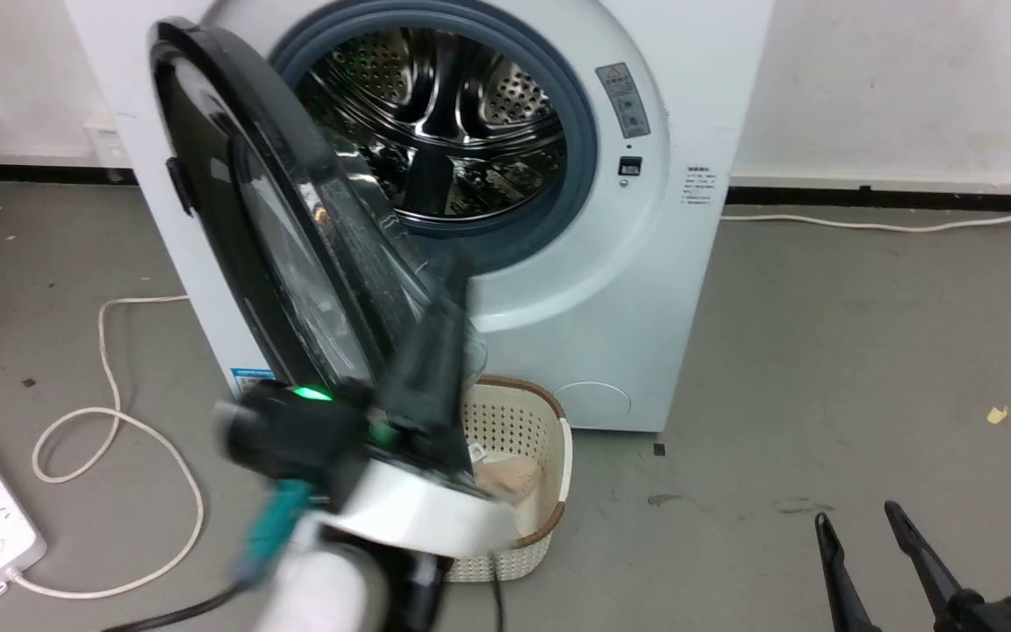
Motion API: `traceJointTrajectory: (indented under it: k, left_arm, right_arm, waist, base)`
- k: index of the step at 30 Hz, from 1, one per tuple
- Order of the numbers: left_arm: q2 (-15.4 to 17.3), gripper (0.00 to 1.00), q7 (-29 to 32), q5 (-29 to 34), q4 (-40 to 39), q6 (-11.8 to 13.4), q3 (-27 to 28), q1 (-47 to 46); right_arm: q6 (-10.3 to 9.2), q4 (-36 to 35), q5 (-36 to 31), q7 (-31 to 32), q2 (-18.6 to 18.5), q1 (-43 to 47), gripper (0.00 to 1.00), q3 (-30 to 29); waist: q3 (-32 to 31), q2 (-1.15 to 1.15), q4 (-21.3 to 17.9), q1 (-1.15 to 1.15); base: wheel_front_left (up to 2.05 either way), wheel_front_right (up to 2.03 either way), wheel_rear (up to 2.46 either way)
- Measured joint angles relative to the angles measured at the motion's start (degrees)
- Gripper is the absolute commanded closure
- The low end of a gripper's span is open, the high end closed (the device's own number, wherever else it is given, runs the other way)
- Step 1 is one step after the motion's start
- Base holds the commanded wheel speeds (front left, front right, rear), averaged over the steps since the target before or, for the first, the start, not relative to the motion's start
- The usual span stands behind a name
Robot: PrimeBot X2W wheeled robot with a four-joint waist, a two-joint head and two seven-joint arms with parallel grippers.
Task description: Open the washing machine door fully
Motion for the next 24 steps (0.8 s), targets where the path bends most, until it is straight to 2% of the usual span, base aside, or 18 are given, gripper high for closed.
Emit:
traceJointTrajectory:
  k: [5, 9, 18, 24]
  left_arm:
    - [-0.04, 1.0, 2.65, -3.13, 7.45, 1.14, -6.55, 2.1]
    - [0.08, 1.0, 6.51, -2.44, 15.37, 1.43, -9.87, 4.47]
    - [0.13, 1.0, 2.58, -5.46, 28.53, 2.56, -6.78, 3.94]
    - [0.04, 1.0, -0.14, -6.04, 30.92, 2.55, -5.69, 3.6]
  right_arm:
    - [0.0, 0.05, 0.27, -0.21, 0.01, -0.79, 0.0, -0.18]
    - [0.0, 0.05, 0.35, -0.21, 0.02, -0.79, 0.0, -0.31]
    - [0.0, 0.44, 0.42, -0.21, 0.02, -0.81, 0.0, 0.09]
    - [0.0, 0.68, 0.46, -0.2, 0.02, -0.8, 0.0, 0.37]
  waist:
    - [0.65, 0.0, -0.76, 0.0]
    - [1.11, 0.0, -0.99, 0.0]
    - [1.95, 0.0, -0.41, 0.0]
    - [1.97, 0.0, 1.06, 0.0]
  base:
    - [0.0, 0.0, 0.0]
    - [0.0, 0.0, 0.0]
    - [0.0, 0.0, 0.0]
    - [0.0, 0.0, 0.0]
